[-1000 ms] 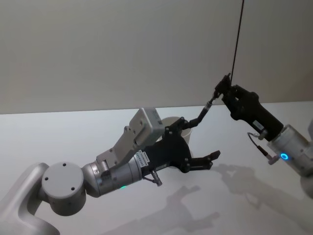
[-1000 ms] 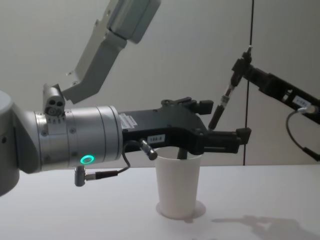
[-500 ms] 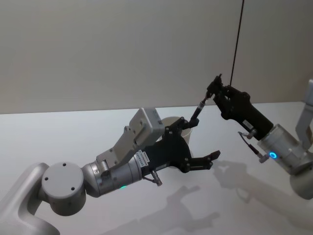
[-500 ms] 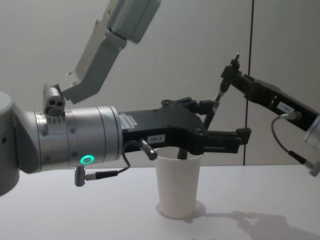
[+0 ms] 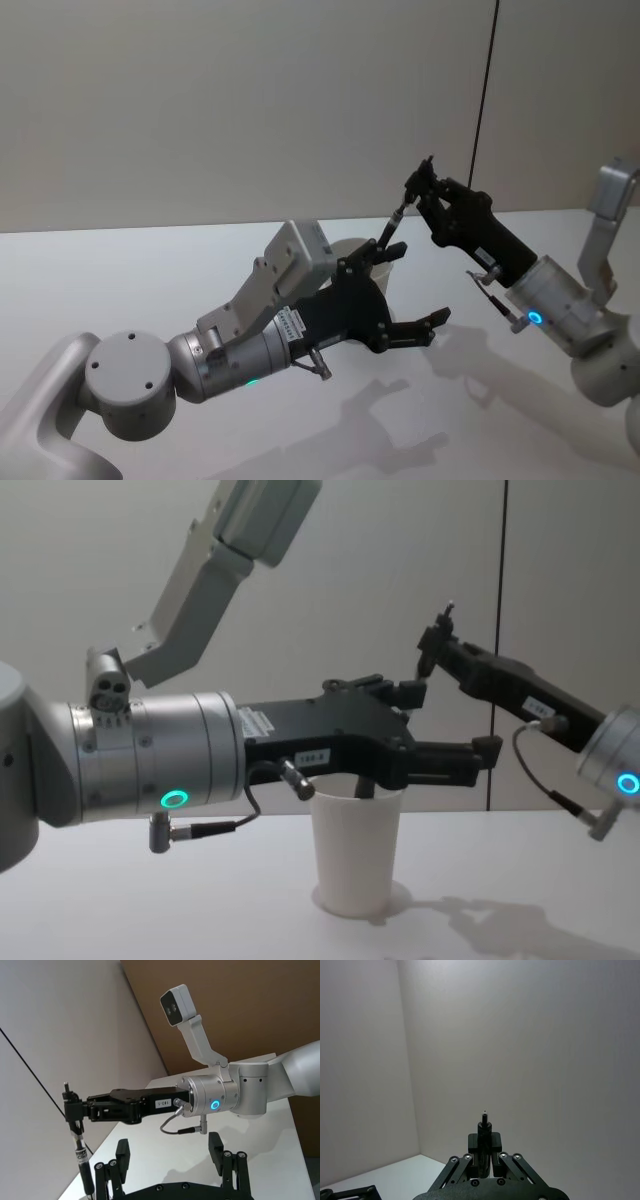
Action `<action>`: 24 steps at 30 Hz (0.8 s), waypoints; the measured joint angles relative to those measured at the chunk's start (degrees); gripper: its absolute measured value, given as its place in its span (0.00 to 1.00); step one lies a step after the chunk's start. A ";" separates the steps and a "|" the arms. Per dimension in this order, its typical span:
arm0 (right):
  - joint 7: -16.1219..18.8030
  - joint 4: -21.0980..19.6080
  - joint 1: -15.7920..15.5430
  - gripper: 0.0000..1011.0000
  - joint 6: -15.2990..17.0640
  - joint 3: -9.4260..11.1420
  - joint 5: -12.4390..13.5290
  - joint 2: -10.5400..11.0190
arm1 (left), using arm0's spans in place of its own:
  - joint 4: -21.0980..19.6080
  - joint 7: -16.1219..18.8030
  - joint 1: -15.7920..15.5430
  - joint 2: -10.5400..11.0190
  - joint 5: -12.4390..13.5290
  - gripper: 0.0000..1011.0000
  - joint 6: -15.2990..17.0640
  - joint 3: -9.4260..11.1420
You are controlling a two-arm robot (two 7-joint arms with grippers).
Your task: Place the pen into the pen holder.
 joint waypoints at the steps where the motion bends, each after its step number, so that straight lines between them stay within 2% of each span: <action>1: -0.09 0.18 0.11 0.13 -0.07 -0.06 -0.09 -0.07 | 0.00 0.00 0.00 0.00 0.00 0.99 0.00 0.00; 6: -0.65 1.39 0.84 0.13 -0.40 -0.53 -0.64 -0.54 | 0.00 0.00 0.00 0.00 0.00 0.99 0.00 0.00; 8: -0.90 2.00 1.21 0.16 -0.55 -0.75 -0.92 -0.78 | 0.00 0.00 0.00 0.00 0.00 0.99 0.00 0.00; 13: -1.44 3.34 1.97 0.32 -0.92 -1.17 -1.50 -1.26 | 0.00 0.00 0.00 0.00 0.00 0.99 0.00 0.00; 15: -1.53 3.68 2.15 0.36 -1.02 -1.25 -1.60 -1.37 | 0.00 0.00 0.00 0.00 0.00 0.99 0.00 0.00; 17: -1.67 4.19 2.44 0.44 -1.19 -1.36 -1.70 -1.53 | 0.00 0.00 0.00 0.00 0.00 0.99 0.00 0.00; 19: -1.73 4.45 2.58 0.48 -1.30 -1.41 -1.76 -1.63 | 0.00 0.00 0.00 0.00 0.00 0.99 0.00 0.00; 21: -1.83 4.88 2.82 0.58 -1.51 -1.48 -1.82 -1.77 | 0.00 0.00 0.00 0.00 0.00 0.99 0.00 0.00; 22: -1.83 4.88 2.82 0.58 -1.51 -1.48 -1.82 -1.77 | 0.00 0.00 0.00 0.00 0.00 0.99 0.00 0.00; 24: -1.89 5.10 2.92 0.66 -1.65 -1.50 -1.83 -1.82 | 0.00 0.00 0.00 0.00 0.00 0.99 0.00 0.00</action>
